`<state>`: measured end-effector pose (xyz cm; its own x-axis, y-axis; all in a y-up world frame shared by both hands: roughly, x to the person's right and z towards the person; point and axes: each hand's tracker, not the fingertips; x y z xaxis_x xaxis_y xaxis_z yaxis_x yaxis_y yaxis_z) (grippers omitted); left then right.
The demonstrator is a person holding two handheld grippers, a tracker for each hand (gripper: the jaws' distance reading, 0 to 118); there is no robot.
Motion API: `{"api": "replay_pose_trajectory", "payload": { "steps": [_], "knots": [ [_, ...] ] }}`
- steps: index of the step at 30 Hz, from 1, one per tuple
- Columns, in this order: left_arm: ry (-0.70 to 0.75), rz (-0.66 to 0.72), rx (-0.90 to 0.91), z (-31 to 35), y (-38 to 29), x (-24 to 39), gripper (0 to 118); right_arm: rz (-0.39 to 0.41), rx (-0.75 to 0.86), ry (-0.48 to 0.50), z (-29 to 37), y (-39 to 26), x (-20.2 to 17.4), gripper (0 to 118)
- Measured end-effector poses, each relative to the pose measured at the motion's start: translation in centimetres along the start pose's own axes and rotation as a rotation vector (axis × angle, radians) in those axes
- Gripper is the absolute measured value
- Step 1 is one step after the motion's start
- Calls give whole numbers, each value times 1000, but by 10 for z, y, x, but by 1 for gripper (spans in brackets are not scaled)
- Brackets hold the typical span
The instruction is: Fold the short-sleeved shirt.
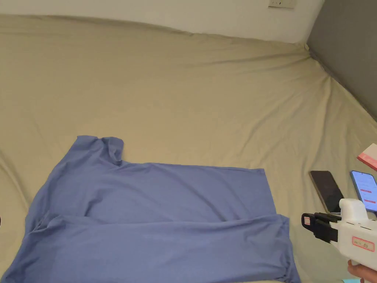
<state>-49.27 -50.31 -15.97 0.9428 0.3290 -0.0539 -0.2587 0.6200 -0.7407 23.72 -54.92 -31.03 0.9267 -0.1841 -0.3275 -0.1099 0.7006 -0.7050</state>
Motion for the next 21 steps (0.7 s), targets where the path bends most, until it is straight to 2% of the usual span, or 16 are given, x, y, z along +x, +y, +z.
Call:
{"api": "replay_pose_trajectory", "payload": {
  "steps": [2, 5, 11, 12, 13, 14, 15, 16, 18, 21],
  "knots": [
    [-59, -1, -14, -18, 13, 9, 0, -11, 11, 30, -22, 24, 3, 0],
    [-62, -19, -15, -45, 26, 21, 0, 5, 6, 32, -65, 55, 20, 0],
    [-89, -13, -26, -86, 51, 19, 0, 98, -84, 36, -149, 98, 38, 0],
    [-81, -15, -27, -91, 55, 18, 0, 120, -77, 16, -156, 100, 37, 5],
    [-80, -14, -28, -96, 58, 16, 0, 129, -74, 20, -165, 104, 39, 36],
    [-82, -11, -31, -100, 62, 14, 0, 123, -90, 33, -174, 109, 45, 62],
    [-82, -6, -31, -104, 64, 12, 0, 120, -126, 46, -183, 112, 48, 79],
    [-79, 0, -28, -107, 68, 10, 0, 116, -150, 46, -190, 111, 47, 75],
    [-81, 7, -26, -113, 73, 5, 0, 146, -156, 46, -200, 112, 49, 81],
    [-73, 8, -25, -120, 79, 4, 0, 186, -198, 49, -211, 113, 45, 81]
  ]
}}
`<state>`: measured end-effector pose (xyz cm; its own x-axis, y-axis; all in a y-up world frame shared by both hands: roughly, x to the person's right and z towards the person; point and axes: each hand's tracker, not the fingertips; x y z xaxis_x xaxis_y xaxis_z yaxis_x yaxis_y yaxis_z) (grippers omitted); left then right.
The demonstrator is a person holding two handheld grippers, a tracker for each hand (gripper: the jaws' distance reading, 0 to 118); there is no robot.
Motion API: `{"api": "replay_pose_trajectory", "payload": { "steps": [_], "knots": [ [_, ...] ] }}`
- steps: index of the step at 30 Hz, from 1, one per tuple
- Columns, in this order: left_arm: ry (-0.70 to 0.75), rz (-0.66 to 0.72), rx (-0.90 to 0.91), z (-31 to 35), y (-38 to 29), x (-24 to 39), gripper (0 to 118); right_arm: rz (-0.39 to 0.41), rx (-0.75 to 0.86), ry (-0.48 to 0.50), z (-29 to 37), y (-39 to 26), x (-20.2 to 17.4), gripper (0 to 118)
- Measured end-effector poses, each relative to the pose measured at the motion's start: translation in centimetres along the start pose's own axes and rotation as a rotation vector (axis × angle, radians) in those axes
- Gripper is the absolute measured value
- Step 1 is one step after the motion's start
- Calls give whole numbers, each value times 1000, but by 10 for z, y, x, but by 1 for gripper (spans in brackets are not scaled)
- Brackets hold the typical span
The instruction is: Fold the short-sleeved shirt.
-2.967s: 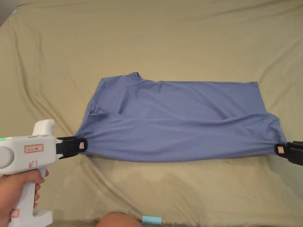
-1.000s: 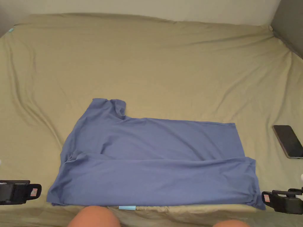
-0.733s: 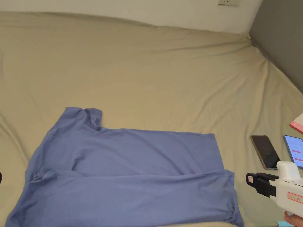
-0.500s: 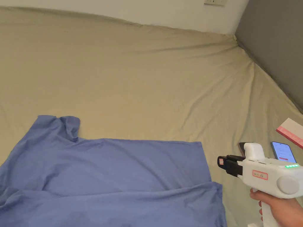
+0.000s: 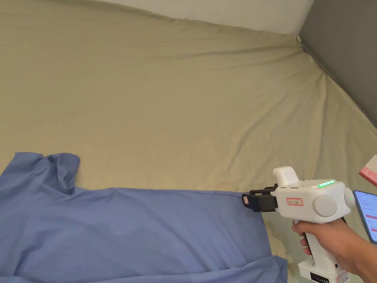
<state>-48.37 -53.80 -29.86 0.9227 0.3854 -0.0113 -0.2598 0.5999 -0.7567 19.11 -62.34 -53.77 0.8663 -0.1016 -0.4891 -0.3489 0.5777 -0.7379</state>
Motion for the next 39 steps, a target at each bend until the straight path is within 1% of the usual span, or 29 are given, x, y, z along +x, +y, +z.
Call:
{"api": "replay_pose_trajectory", "payload": {
  "steps": [2, 5, 6, 7, 8, 10, 12, 14, 15, 16, 17, 19, 21, 24, 25, 27, 30, 31, 33, 34, 37, 38, 39],
  "knots": [
    [-7, 2, 0, -3, 3, 0, 0, 37, -30, -24, -9, 1, 2, 80],
    [-5, -4, -3, -7, 7, -3, 0, 37, -47, -1, -17, 3, 1, 80],
    [-7, -5, -4, -8, 8, -3, 0, 65, -47, -6, -17, 1, -2, 81],
    [-6, -9, -6, -10, 9, -3, 0, 123, -41, -29, -17, 0, -7, 80],
    [-3, -13, -9, -12, 10, -4, 0, 153, -43, -42, -18, -2, -10, 78],
    [-4, -19, -11, -14, 13, -5, 0, 132, -46, -37, -18, -2, -10, 72],
    [-3, -18, -8, -16, 17, -6, 0, 144, -40, -37, -14, -2, -13, 63],
    [-3, -18, -8, -19, 21, -7, 0, 227, -17, -51, -11, -6, -19, 44],
    [2, -23, -6, -20, 23, -7, 0, 248, -21, -49, -10, -7, -22, 37],
    [0, -22, -6, -21, 24, -9, 0, 238, -26, -46, -9, -8, -24, 28],
    [-7, -19, -6, -22, 26, -10, 0, 245, -23, -46, -9, -9, -27, 23],
    [-5, -24, -1, -23, 27, -8, 0, 287, -22, -64, -10, -10, -32, 13],
    [-6, -26, 0, -23, 29, -6, 0, 300, -11, -71, -7, -11, -35, 4],
    [-9, -31, 2, -22, 29, -5, 0, 305, -3, -63, -3, -11, -38, 3],
    [-8, -32, 1, -22, 29, -4, 0, 341, 5, -85, -2, -13, -41, 3],
    [-10, -30, 1, -21, 27, -4, 0, 349, 10, -86, 0, -13, -42, 2],
    [-5, -26, 0, -20, 25, -6, 0, 335, 44, -95, 8, -10, -44, 2],
    [-4, -26, -1, -20, 25, -6, 0, 302, 50, -67, 11, -8, -43, 2],
    [-4, -32, -5, -20, 26, -7, 0, 269, 86, -61, 18, -5, -43, 1],
    [0, -40, -4, -20, 27, -8, 0, 221, 77, -19, 21, -3, -42, 1],
    [21, -44, -24, -32, 35, -25, 0, 133, 117, 38, 33, 1, -40, 1],
    [32, -44, -19, -35, 38, -30, 0, 130, 142, 36, 37, 0, -41, 1],
    [29, -39, -23, -40, 41, -36, 0, 117, 143, 38, 45, 2, -50, 1]
  ]
}}
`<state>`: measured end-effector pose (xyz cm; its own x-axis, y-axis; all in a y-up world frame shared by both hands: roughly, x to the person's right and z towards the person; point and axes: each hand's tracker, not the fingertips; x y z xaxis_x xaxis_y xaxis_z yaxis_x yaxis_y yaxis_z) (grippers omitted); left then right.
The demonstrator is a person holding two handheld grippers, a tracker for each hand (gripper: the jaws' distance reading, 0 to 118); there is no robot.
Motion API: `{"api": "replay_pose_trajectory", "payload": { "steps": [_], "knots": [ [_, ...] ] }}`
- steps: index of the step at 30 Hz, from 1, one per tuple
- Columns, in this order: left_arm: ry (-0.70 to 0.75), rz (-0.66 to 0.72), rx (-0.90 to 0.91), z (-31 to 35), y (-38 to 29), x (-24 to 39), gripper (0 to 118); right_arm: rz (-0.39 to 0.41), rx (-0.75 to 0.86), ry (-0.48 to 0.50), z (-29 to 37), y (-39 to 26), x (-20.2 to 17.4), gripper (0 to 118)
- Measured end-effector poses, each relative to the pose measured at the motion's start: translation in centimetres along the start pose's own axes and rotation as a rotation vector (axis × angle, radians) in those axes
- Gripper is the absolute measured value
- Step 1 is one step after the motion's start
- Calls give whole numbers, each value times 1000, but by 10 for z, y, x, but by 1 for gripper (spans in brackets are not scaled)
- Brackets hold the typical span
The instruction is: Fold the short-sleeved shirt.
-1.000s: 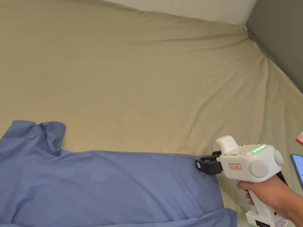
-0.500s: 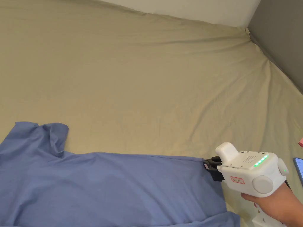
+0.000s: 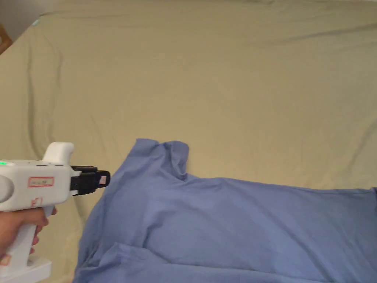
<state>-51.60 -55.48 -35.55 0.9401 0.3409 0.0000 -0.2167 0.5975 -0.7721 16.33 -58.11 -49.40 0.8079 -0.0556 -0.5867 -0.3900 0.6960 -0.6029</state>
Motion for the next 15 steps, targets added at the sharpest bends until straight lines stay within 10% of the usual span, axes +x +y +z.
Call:
{"api": "replay_pose_trajectory", "payload": {
  "steps": [6, 8, 10, 15],
  "knots": [
    [-5, 18, -5, -33, 16, -41, 0, -23, -9, -8, 8, 1, -13, 1],
    [-79, 73, -19, -43, 21, -55, 17, -42, -17, -9, 5, -1, -5, 1],
    [-51, 40, -16, -52, 23, -57, 59, -51, -16, -15, 5, -2, -4, 1],
    [-66, 20, -70, -76, 27, -60, 67, -62, -21, -16, 3, -1, 2, 1]
  ]
}}
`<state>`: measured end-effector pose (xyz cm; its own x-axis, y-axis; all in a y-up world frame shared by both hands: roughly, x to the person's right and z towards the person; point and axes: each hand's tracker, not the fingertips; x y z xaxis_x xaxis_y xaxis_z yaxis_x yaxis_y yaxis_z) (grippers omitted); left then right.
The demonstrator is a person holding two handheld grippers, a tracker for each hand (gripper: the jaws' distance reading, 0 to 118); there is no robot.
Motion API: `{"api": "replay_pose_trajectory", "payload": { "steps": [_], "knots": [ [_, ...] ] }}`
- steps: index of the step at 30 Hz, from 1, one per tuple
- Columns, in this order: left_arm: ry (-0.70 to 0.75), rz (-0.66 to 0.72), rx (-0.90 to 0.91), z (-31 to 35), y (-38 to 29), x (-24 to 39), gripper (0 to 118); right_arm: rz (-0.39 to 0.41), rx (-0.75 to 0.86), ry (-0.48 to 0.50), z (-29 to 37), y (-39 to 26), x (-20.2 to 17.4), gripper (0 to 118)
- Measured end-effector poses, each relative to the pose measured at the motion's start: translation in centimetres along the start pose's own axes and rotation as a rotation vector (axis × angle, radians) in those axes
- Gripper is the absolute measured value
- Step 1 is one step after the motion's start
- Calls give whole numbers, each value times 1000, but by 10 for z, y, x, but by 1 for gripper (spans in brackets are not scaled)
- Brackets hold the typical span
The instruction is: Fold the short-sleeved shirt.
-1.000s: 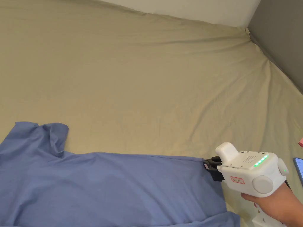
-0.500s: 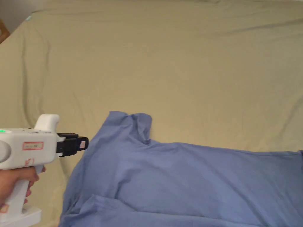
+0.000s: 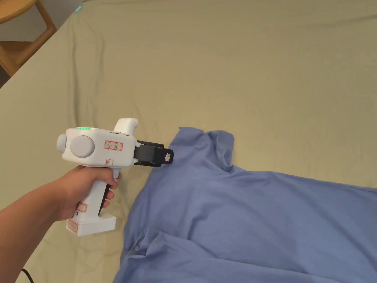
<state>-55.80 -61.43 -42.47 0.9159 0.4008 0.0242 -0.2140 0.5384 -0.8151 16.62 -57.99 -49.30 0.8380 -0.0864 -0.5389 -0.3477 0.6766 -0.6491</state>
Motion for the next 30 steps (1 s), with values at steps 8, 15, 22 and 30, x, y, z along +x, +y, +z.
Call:
{"api": "replay_pose_trajectory", "payload": {
  "steps": [8, 15, 22, 30],
  "knots": [
    [5, -14, -35, -9, 3, 10, 71, 8, -4, -13, -6, 2, 3, 1],
    [-67, -81, -79, -11, -4, 26, 58, 0, 5, -11, -11, 3, 3, 1],
    [-29, -139, -55, -13, -6, 43, 0, 5, 15, -10, -5, 6, 3, 1],
    [-76, -57, 15, 14, -6, 45, 0, -63, 64, 17, 14, 7, 9, 1]
  ]
}}
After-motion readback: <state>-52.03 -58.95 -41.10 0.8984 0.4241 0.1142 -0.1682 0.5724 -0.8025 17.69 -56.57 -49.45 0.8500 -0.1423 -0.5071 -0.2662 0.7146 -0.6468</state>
